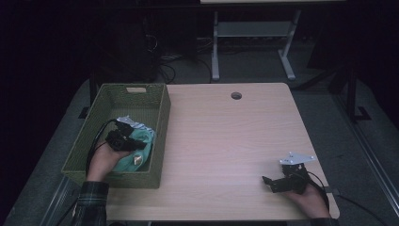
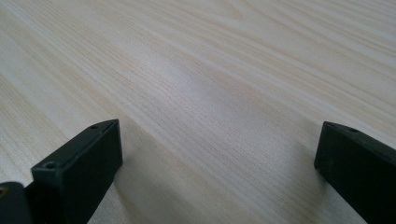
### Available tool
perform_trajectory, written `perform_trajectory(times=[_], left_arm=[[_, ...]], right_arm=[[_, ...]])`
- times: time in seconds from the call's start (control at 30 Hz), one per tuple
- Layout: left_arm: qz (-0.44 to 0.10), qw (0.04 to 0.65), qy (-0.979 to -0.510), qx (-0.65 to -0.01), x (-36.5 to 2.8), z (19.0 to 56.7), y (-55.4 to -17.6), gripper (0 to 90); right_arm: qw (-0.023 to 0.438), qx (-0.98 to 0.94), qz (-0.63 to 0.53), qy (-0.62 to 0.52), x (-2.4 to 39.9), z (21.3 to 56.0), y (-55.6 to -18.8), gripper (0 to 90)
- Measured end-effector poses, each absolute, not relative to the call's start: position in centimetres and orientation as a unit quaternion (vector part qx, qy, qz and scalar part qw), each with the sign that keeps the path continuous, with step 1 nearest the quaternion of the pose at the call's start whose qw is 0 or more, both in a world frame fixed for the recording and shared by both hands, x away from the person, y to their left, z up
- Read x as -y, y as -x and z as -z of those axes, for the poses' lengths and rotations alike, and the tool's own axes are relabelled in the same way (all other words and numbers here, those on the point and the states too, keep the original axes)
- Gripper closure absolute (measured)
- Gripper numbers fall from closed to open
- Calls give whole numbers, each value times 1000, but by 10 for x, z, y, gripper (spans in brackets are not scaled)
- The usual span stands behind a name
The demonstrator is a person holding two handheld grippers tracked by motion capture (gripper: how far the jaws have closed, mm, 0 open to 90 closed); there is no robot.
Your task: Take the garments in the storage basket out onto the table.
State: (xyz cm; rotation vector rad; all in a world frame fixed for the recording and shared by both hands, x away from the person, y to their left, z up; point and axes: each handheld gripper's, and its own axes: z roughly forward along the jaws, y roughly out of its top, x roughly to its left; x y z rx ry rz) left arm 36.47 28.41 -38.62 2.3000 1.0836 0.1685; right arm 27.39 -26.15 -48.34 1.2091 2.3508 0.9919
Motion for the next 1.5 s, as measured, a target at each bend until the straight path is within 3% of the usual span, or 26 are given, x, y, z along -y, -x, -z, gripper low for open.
perform_trajectory(times=[0.47,1.5], left_arm=[[-79,409,-806,-420,-313,353,-354,848],[-92,480,-779,-393,-319,292,-353,851]], right_arm=[[158,-822,-347,-423,262,483,-274,6],[157,-822,-346,-425,261,483,-274,6]])
